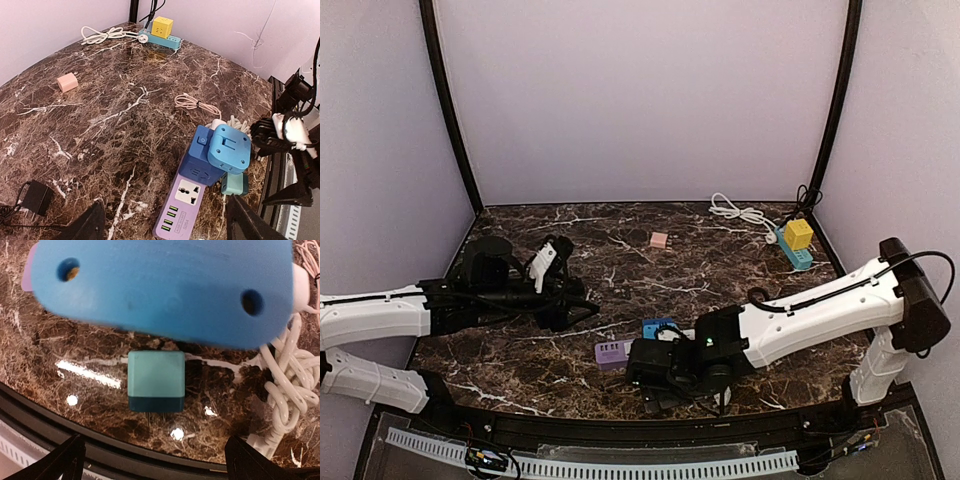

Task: Insert the plug
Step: Pick up the plug from the center of the board.

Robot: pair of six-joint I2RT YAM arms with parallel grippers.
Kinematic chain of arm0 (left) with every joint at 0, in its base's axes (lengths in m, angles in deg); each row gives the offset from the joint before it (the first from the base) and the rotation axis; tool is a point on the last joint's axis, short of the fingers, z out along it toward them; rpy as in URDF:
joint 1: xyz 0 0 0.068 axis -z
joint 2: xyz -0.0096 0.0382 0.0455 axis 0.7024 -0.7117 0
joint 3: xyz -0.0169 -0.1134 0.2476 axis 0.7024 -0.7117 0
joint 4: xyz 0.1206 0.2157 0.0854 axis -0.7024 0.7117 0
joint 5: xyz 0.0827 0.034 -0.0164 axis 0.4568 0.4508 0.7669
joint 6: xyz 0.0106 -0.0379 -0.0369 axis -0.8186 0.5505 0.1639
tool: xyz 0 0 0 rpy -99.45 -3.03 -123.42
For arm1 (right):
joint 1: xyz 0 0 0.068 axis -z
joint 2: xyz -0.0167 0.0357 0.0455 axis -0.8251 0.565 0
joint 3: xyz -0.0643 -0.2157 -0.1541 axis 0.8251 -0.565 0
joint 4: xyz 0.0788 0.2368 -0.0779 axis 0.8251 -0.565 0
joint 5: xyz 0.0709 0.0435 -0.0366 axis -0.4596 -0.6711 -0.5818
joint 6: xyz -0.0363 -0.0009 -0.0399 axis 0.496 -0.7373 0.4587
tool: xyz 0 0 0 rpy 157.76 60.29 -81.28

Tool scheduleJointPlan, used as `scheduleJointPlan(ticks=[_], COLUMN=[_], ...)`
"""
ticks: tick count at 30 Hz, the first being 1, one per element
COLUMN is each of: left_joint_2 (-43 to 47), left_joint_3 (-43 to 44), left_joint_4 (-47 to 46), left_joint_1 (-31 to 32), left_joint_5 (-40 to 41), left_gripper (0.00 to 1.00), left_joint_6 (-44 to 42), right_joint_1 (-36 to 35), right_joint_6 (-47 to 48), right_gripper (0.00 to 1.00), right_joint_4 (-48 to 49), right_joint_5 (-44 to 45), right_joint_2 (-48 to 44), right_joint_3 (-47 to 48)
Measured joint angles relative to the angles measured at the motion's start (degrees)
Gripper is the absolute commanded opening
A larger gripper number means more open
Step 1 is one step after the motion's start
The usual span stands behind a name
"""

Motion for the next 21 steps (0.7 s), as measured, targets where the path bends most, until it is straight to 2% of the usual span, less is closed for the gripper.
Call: scheduleJointPlan(ticks=[4,7,10,14,17,21], left_joint_2=[0.4,0.4,0.4,0.4,0.4,0.4], left_joint_3=[-1.0,-1.4,-1.9,-2.0,-2.4,-2.8], left_joint_4=[-1.6,-2.6,-3.7,-4.3,-5.3,-5.7], left_joint_1=[0.0,0.0,0.0,0.0,0.0,0.0], left_joint_5=[0.0,0.0,0.0,0.0,0.0,0.0], left_gripper=[0.76,0.76,0.76,0.76,0.75,0.75], left_joint_6=[1.6,2.3,2.5,2.6,2.8,2.9], right_joint_1=[1.9,3.1,4.0,4.1,4.0,3.7], right_joint_6=[1.2,2.8,4.3,4.5,4.3,3.9], right_gripper=[0.88,0.76,0.74,0.56,0.61,0.61], right_joint_4=[4.0,6.3,8.6,10.1,10.9,11.7], right_joint_5=[-0.2,-0.6,-0.3,-0.3,-0.2,0.2], right_joint_2=[3.0,4.9,6.6,6.9,6.9,6.6], right_joint_3=[-0.3,-0.5,-0.5,-0.6,-1.1,-2.0])
